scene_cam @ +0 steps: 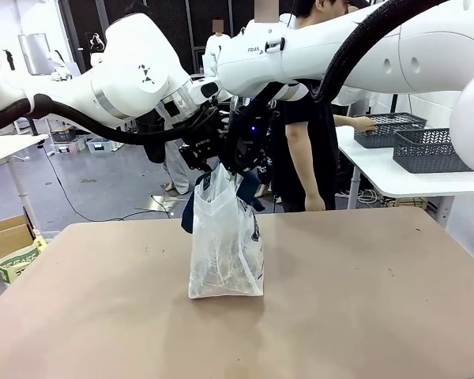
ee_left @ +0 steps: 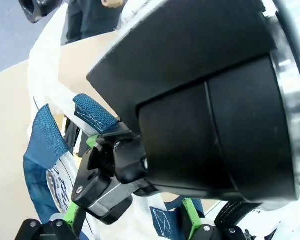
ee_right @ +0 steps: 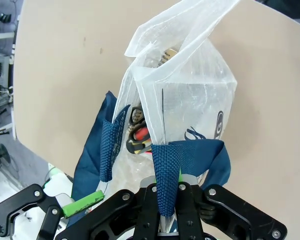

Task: Transfer purchased items from the store into the shopping bag.
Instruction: Move the Reusable shopping bag to the right side of the table.

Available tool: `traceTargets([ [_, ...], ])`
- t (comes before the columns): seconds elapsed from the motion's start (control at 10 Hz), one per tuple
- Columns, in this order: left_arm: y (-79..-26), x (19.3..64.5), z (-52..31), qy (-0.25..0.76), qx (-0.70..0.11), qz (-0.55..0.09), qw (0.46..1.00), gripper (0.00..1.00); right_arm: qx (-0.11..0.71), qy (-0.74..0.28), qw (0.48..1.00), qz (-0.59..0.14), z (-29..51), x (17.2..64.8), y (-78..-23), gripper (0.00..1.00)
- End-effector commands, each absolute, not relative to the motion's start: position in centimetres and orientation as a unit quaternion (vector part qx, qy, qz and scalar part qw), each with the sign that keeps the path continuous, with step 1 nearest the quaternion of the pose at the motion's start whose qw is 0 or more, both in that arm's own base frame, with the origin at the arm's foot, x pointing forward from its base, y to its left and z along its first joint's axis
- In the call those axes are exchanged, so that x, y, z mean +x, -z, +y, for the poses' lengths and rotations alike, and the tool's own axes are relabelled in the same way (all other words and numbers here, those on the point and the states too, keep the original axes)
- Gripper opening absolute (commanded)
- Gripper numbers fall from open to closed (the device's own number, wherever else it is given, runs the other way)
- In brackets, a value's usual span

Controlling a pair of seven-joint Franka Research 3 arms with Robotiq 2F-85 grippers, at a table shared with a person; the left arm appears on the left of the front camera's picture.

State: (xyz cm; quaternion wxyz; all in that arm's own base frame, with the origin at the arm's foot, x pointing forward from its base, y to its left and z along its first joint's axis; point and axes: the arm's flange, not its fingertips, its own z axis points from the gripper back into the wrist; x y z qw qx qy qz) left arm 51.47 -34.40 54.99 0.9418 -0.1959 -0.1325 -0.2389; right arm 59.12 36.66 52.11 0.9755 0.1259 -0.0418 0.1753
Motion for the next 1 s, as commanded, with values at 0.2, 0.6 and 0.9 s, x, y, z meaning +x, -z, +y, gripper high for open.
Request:
traceTargets([
  [0.2,-54.4,49.9,-35.1,0.274,-0.160,-0.119,0.941,1.00,0.125,-0.171,0.976,-0.041,37.5,59.9,-52.6,0.00],
  [0.6,-53.5,49.2,-35.2,0.282,-0.147,-0.108,0.942,0.40,0.126,-0.171,0.976,-0.043,37.5,59.9,-52.6,0.00],
  [0.9,-52.8,48.9,-35.1,0.284,-0.119,-0.099,0.946,0.00,0.127,-0.172,0.976,-0.044,37.5,59.9,-52.7,0.00],
])
